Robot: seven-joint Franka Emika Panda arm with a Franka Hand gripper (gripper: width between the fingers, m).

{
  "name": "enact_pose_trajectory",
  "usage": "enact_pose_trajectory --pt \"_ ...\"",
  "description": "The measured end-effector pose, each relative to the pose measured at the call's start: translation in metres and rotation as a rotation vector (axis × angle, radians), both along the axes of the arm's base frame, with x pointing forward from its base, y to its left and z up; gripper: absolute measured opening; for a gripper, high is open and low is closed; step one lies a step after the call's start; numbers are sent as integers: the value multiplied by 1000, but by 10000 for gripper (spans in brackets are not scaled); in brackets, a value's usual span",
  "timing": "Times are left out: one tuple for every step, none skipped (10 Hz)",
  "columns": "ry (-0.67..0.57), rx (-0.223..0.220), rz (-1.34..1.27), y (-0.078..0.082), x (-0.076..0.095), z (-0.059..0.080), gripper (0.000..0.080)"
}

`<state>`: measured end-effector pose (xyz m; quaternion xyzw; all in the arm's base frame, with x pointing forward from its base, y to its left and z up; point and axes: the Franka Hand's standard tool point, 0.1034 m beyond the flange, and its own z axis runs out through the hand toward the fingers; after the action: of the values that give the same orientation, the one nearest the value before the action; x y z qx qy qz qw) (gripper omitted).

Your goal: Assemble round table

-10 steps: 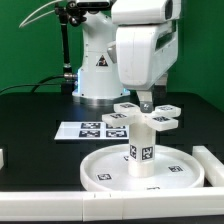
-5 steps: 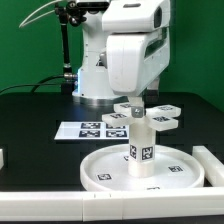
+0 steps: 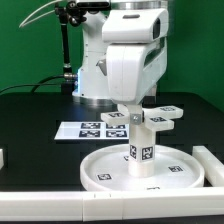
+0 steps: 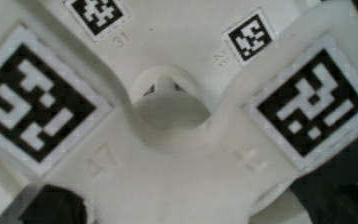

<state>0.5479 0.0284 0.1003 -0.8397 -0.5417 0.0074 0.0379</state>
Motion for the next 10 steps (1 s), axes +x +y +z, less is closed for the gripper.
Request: enact_pose_trajectory --pt "2 0 -3 -2 0 -1 649" --pt "3 0 -7 -3 0 -2 649" --pt "4 -1 -15 -3 0 -2 649" --pt "5 -1 -18 -3 0 -2 649" --pt "5 -1 -19 -3 0 -2 522" --pt "5 -1 -19 -3 -1 -2 444" --pt "5 -1 -19 -3 -1 -2 444" --pt "5 -1 -23 -3 -1 -2 444" --pt "7 -3 -48 -3 -1 -2 444" --pt "7 -2 -52 -3 -1 -2 444"
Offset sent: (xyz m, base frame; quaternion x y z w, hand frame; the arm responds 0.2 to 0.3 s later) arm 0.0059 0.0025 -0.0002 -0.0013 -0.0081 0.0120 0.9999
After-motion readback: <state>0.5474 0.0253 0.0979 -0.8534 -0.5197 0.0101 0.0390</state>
